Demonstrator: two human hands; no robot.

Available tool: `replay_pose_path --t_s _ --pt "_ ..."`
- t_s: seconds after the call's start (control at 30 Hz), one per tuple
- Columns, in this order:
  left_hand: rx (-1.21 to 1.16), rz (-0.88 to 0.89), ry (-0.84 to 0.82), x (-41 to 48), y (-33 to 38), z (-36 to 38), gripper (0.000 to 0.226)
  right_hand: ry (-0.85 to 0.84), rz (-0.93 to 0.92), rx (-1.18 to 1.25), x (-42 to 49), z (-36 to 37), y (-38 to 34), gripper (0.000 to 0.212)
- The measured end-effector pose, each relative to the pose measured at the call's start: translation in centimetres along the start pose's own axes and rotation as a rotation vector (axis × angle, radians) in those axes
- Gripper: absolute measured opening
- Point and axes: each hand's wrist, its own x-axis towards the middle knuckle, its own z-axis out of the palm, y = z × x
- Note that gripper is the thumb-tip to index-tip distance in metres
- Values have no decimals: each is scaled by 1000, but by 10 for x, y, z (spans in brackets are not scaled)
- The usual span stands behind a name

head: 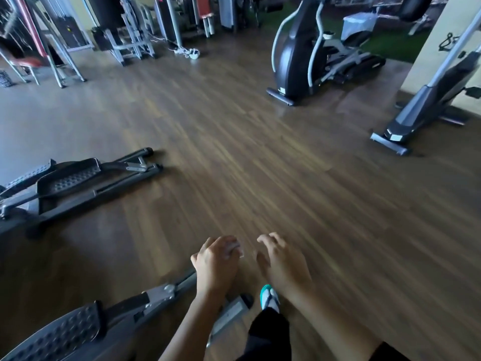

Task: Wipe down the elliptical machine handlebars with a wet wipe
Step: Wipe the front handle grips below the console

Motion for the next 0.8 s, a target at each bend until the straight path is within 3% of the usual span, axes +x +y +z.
replay_pose_path --t_s 0.2,0.33,0.6,0.73,0.8 --pt "8 67 131 134 17 54 26 47 -54 -24 151 -15 42 56" --pt "39 -4 200 235 29 67 14 56 -100 -40 263 -32 46 46" --pt "69 -149 386 372 24 56 22 0 -296 9 437 -19 26 35" --pt "152 -192 517 426 4 39 49 -38 -402 11 516 9 -4 34" --pt "183 -224 604 451 -7 29 48 -98 -481 15 552 23 -23 31"
